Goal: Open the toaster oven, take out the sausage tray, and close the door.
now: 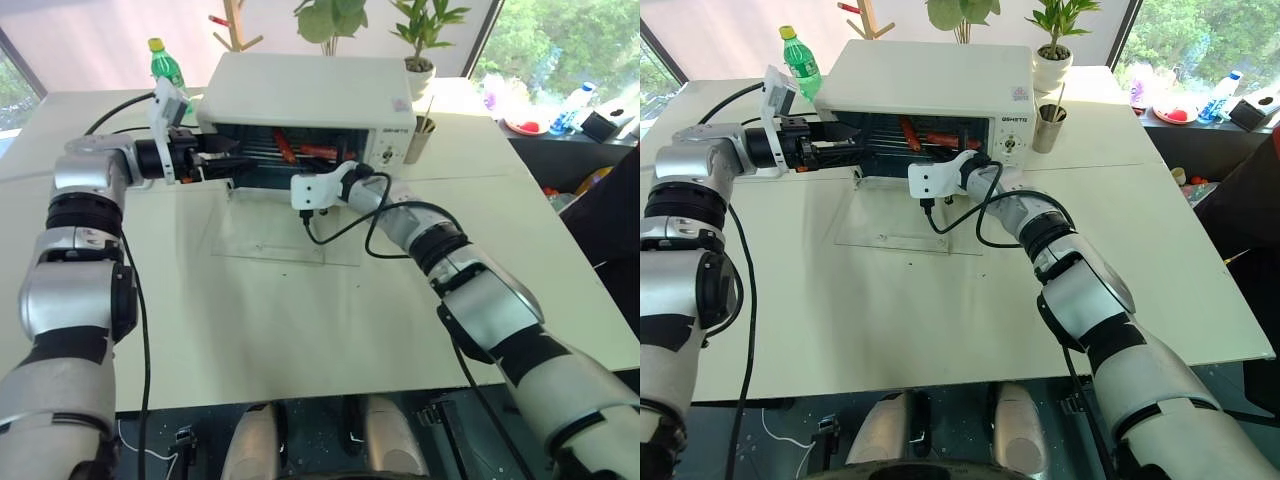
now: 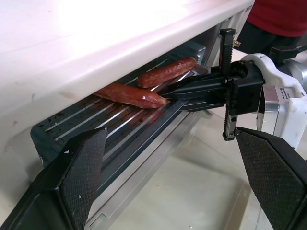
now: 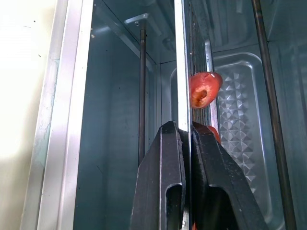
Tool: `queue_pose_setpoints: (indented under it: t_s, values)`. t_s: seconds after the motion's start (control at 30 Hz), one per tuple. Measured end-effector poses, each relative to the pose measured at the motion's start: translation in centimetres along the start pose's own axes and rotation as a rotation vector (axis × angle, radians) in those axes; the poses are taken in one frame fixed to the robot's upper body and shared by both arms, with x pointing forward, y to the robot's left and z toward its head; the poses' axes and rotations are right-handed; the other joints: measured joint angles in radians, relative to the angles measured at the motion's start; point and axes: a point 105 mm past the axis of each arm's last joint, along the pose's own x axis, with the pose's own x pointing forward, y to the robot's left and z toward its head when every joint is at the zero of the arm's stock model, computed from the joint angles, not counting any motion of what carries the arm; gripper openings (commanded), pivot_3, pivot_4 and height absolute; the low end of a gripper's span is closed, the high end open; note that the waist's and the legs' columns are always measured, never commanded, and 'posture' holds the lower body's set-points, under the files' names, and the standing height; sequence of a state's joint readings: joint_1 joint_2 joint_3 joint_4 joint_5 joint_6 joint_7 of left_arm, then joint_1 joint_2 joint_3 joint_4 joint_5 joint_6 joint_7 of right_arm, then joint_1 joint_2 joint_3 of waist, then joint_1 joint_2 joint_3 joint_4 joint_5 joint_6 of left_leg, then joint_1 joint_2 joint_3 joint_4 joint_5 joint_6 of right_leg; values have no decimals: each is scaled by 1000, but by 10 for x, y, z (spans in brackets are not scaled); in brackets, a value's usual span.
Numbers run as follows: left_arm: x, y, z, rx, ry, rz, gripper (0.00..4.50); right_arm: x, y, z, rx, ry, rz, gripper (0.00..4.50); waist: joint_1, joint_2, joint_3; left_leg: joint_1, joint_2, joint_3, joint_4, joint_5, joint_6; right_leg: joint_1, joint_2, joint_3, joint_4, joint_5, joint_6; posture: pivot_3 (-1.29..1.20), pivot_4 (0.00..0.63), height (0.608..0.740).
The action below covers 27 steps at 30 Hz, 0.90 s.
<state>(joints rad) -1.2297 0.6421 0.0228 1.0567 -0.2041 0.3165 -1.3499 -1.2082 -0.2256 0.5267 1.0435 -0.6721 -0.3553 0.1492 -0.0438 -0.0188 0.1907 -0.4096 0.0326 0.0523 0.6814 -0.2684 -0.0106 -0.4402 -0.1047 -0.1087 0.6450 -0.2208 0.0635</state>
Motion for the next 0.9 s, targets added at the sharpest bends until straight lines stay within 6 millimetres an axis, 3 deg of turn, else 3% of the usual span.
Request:
queue_pose_setpoints:
  t_s: [0.27,0.5,0.57,0.63,0.8,0.9]
  values:
    - [1,-1,0,1,0,-5,4500,-18,9,10,9,-61,8,207,2,0,0,0,0,0,0,0,0,0,0,0,0,0,0,0,150,717]
    - [5,-1,3,8,1,-10,4500,-54,19,24,15,-96,6,207,9,0,0,-1,0,0,0,-1,1,0,0,0,0,0,0,0,150,717]
    - [5,-1,4,16,2,-9,4500,-63,31,22,26,-83,42,207,9,0,0,-1,0,0,0,-1,1,0,0,0,0,0,0,0,150,717]
    - [4,-1,3,14,4,-7,4500,-68,37,19,39,-59,65,207,9,0,0,-1,0,-1,1,-1,1,0,0,0,0,0,0,0,150,717]
    - [6,-1,4,14,2,-11,4500,-66,26,19,34,-55,42,207,2,-1,0,0,0,-1,1,-1,1,0,0,0,0,0,0,0,150,717]
    - [7,-2,10,28,-4,-13,4500,-62,13,25,23,-78,11,1041,3,-1,0,0,0,-1,0,-1,1,0,0,0,0,0,0,0,150,717]
